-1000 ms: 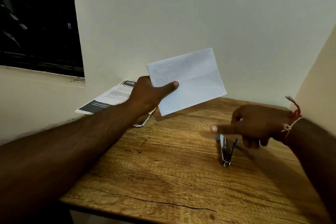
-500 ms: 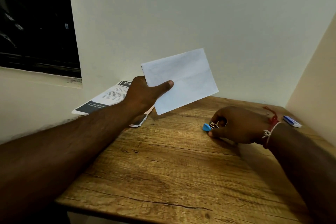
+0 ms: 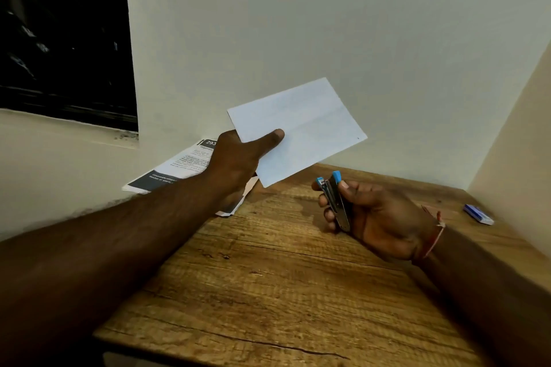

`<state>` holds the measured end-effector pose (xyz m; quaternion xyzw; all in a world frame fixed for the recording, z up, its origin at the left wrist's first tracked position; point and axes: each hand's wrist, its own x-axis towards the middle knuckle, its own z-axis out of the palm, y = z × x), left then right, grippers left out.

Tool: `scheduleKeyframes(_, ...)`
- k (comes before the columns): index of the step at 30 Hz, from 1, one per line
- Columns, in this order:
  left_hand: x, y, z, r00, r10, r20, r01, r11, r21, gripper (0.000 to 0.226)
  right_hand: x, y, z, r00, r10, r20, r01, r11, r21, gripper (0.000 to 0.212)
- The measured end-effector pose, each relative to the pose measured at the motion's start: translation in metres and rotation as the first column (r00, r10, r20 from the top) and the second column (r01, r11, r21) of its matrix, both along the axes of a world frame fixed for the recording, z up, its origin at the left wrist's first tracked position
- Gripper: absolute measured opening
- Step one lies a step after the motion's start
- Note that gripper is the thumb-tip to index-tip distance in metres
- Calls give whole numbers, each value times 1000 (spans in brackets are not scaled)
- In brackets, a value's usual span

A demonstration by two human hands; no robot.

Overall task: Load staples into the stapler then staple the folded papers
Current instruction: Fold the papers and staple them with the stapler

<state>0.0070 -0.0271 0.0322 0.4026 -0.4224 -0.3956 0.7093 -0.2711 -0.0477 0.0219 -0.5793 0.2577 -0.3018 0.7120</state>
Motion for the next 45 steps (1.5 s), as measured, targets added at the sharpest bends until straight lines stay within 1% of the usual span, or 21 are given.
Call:
scheduleKeyframes(5, -8, 2, -1, 993, 43, 111, -43, 999, -1, 42, 7, 7, 0, 997, 9, 77, -10, 1000, 11, 35)
scheduleKeyframes(7, -10, 2, -1, 986, 69, 150, -70, 998, -2, 40, 8, 7, 0, 997, 22, 81, -21, 1000, -6, 35)
scheduleKeyframes(11, -12, 4, 1, 973, 103, 205, -100, 995, -25, 26, 8, 7, 0, 998, -12, 56, 13, 1000, -24, 42)
scheduleKeyframes(14, -14, 6, 1, 969, 116, 220, -108, 993, -45, 33, 9, 10, 1, 998, -40, 40, 41, 999, -33, 49)
scheduleKeyframes(17, -14, 9, 1, 962, 115, 246, -102, 993, -65, 42, 11, 11, 2, 997, -54, 57, 56, 998, -21, 52)
scheduleKeyframes(20, -14, 13, 3, 950, 120, 287, -101, 992, -80, 38, 12, 13, 3, 996, -64, 64, 65, 998, -25, 49)
scheduleKeyframes(22, -15, 14, 3, 943, 116, 312, -93, 992, -86, 34, 12, 13, 4, 993, -92, 78, 95, 995, -32, 41)
scheduleKeyframes(25, -16, 16, 3, 939, 110, 326, -86, 992, -88, 35, 13, 12, 4, 979, -169, 116, 172, 985, -18, 30)
scheduleKeyframes(29, -15, 15, 3, 942, 80, 326, -58, 995, -78, 34, 11, 7, 5, 955, -249, 158, 252, 968, 1, 26)
scheduleKeyframes(36, -5, 9, -2, 960, -7, 281, 27, 998, -65, 53, -2, -4, 8, 911, -371, 180, 383, 923, -32, 26)
scheduleKeyframes(40, -3, 7, 0, 946, 50, 321, -27, 997, -75, 42, -11, -11, 10, 902, -398, 169, 413, 909, -64, 34)
scheduleKeyframes(45, -2, 5, -1, 931, 90, 353, -65, 995, -82, 37, -16, -16, 9, 897, -403, 181, 421, 903, -79, 31)
